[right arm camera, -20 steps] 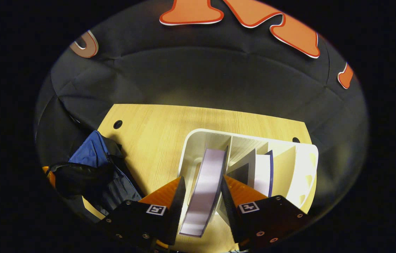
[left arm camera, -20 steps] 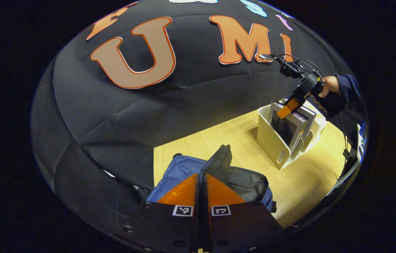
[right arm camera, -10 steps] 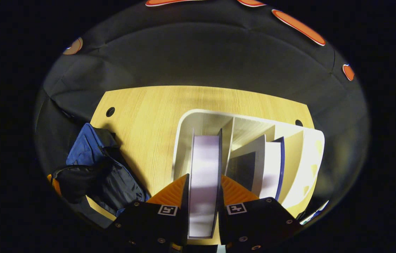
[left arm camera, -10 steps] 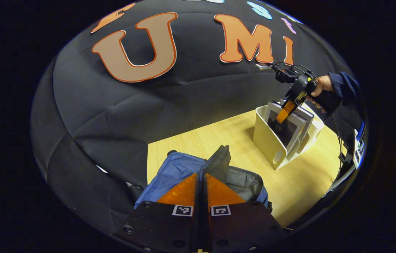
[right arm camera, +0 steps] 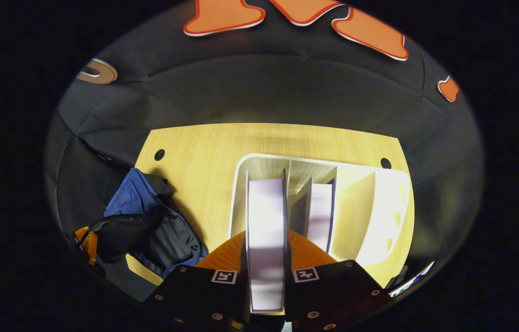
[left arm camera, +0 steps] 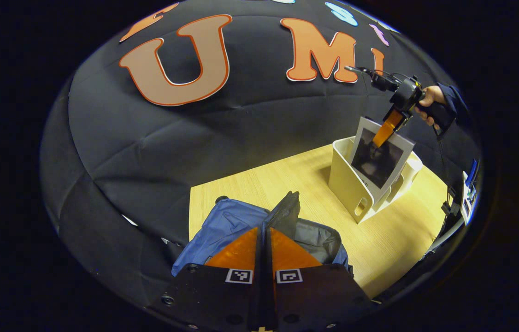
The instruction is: Open the schoolbag, grab two books from the bookshelf and put them into the schoolbag.
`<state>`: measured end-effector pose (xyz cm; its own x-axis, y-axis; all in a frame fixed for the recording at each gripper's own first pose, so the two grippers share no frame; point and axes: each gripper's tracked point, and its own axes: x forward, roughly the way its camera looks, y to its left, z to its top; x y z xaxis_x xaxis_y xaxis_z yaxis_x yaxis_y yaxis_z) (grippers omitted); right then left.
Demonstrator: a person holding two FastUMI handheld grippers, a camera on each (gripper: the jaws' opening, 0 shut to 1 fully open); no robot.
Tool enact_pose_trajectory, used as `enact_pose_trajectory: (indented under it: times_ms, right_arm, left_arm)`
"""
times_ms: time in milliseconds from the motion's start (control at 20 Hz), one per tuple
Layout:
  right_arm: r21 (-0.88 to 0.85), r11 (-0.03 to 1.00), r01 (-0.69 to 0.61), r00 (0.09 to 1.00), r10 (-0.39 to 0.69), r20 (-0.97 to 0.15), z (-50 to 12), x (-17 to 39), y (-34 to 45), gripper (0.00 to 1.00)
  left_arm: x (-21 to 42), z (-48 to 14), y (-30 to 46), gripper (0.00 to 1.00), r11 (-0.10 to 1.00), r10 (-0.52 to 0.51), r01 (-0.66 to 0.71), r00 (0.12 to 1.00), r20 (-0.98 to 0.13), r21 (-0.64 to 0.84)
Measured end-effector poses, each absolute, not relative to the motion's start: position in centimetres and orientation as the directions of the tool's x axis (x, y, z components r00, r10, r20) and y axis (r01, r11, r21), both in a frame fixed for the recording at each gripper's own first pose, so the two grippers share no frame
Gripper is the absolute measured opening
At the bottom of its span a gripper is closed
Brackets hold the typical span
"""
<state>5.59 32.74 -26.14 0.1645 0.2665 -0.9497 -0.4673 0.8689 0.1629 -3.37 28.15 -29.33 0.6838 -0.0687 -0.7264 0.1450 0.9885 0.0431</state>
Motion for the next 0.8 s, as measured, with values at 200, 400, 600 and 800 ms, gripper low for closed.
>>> enact_pose_trajectory:
  times_ms: [200,400,600,800]
  right_arm:
    - [0.180,0.857,-0.483,0.203,0.310,-0.929,-22.1,5.5,31.9,0.29]
    - [0.223,0.848,-0.481,0.224,0.365,-0.904,-18.7,4.7,31.0,0.29]
    - [0.270,0.829,-0.489,0.241,0.426,-0.872,-15.9,3.2,30.0,0.29]
    - [0.404,0.810,-0.425,0.255,0.535,-0.805,-14.0,0.9,29.7,0.29]
  left_arm:
    - [-3.6,-29.4,27.8,0.04,0.989,-0.075,0.145,0.681,-0.729,0.034]
    - [-3.9,-29.5,27.5,0.05,0.990,-0.081,0.140,0.676,-0.733,0.019]
    - [-4.1,-29.6,27.1,0.04,0.992,-0.081,0.127,0.677,-0.731,0.008]
    - [-4.2,-29.6,27.2,0.04,0.994,-0.064,0.110,0.676,-0.734,0.016]
